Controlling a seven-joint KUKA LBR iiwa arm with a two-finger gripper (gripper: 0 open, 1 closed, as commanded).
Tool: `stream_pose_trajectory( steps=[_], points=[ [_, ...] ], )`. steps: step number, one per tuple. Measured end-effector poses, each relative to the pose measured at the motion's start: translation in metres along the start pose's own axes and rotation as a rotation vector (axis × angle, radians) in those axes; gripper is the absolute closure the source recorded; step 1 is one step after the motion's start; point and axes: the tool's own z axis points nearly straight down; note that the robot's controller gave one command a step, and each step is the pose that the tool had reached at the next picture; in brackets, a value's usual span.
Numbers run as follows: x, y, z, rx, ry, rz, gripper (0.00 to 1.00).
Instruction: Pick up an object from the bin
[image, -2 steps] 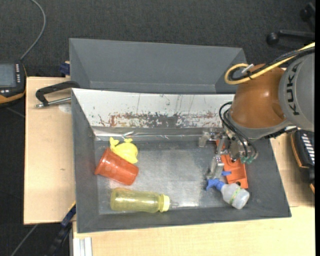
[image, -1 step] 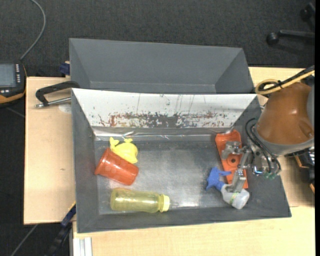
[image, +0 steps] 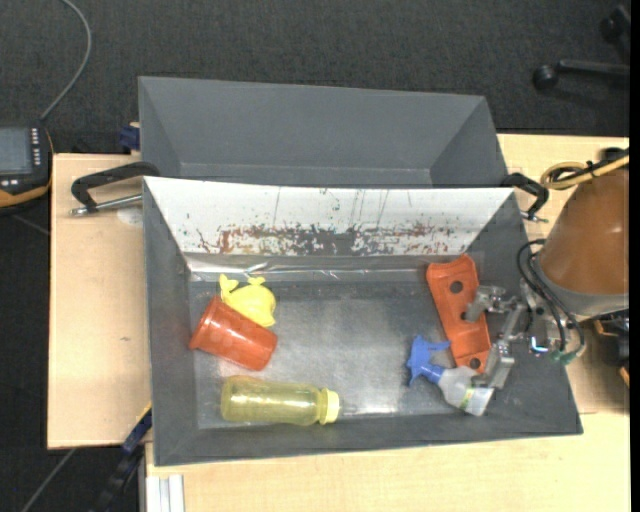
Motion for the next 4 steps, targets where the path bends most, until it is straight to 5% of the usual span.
stream_pose_trajectory(
  steps=[1, 2, 3, 4],
  points=[
    [0.009, 0.047, -0.012, -0.004, 0.005, 0.143, 0.00],
    [0.019, 0.078, 0.057, -0.002, 0.004, 0.068, 0.00],
    [0.011, 0.039, 0.053, -0.004, 0.003, 0.222, 1.00],
    [0.011, 0.039, 0.053, -0.004, 0.003, 0.222, 1.00]
  ],
)
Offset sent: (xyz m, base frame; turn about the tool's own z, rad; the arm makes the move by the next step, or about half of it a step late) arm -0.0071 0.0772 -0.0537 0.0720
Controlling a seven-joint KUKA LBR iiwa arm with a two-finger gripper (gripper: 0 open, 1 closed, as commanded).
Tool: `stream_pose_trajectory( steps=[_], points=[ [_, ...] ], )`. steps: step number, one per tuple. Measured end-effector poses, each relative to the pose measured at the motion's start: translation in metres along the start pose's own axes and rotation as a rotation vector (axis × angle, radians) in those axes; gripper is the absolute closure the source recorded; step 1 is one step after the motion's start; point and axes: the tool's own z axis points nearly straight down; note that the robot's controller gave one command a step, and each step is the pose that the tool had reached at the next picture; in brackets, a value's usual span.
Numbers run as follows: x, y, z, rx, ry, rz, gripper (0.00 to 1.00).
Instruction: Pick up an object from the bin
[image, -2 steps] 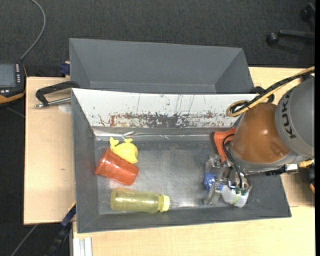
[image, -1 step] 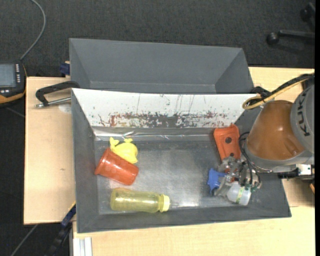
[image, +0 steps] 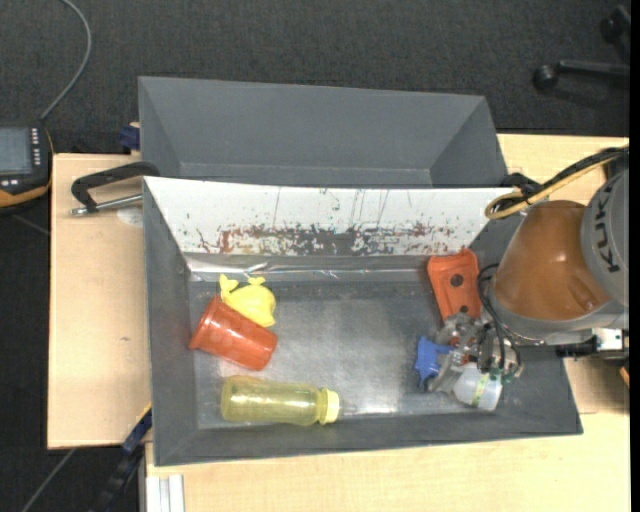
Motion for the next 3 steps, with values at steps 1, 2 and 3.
stream_pose_trajectory(
  steps=[1, 2, 3],
  points=[
    [0.000, 0.000, -0.003, 0.000, 0.000, 0.000, 1.00],
    [0.000, 0.000, -0.009, -0.001, -0.002, -0.001, 1.00],
    [0.001, 0.000, -0.021, -0.001, 0.000, -0.001, 1.00]
  ],
)
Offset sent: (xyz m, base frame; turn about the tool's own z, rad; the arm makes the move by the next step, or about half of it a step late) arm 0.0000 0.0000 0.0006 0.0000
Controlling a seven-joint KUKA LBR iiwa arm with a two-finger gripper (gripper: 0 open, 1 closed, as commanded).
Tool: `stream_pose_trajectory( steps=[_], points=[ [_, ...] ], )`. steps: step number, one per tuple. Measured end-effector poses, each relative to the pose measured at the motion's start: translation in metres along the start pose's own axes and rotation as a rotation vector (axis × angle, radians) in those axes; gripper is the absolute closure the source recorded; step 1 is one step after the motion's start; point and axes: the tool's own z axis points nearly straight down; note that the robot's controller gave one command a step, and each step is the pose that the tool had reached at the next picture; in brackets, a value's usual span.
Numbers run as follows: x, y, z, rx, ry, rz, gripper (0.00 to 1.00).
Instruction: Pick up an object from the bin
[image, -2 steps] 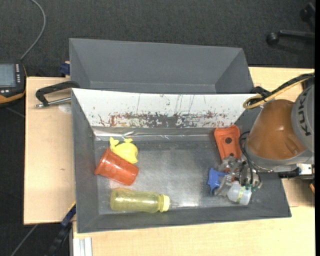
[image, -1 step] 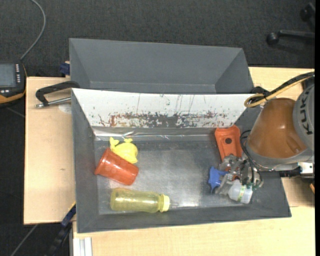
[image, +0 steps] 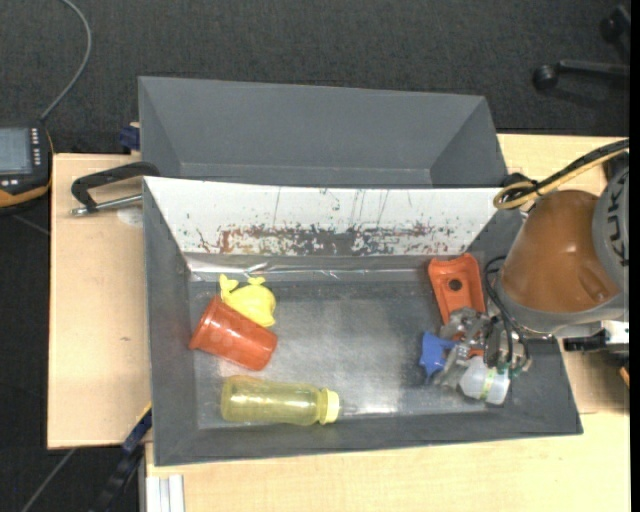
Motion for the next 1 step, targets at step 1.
stream_pose_trajectory(
  steps=[1],
  points=[
    [0.0003, 0.0002, -0.0222, 0.000, 0.001, -0.001, 1.00]
  ],
)
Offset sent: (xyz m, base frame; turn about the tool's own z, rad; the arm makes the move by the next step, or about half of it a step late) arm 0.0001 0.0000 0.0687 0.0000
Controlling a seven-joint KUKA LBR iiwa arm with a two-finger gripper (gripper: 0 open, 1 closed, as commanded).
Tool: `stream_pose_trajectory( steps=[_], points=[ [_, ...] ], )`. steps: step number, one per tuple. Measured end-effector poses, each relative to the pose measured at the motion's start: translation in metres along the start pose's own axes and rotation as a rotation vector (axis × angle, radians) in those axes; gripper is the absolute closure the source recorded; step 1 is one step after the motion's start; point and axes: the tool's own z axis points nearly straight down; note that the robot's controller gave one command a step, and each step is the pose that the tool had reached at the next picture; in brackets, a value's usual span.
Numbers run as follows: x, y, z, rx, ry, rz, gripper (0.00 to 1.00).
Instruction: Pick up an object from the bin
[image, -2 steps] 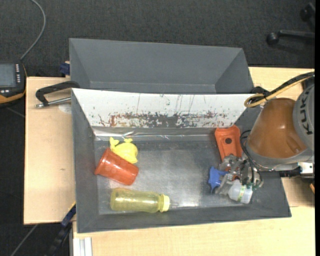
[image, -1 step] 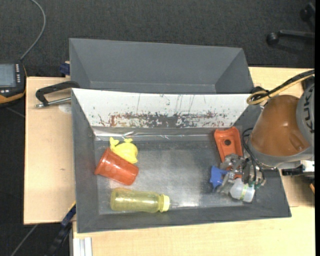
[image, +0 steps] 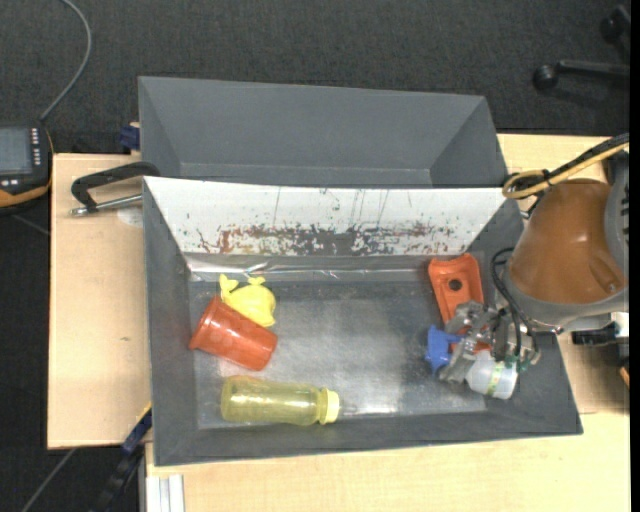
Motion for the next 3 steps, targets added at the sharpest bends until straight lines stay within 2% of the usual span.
stream_pose_trajectory(
  steps=[3],
  points=[
    [-0.002, 0.001, -0.049, -0.002, -0.010, -0.001, 1.00]
  ],
)
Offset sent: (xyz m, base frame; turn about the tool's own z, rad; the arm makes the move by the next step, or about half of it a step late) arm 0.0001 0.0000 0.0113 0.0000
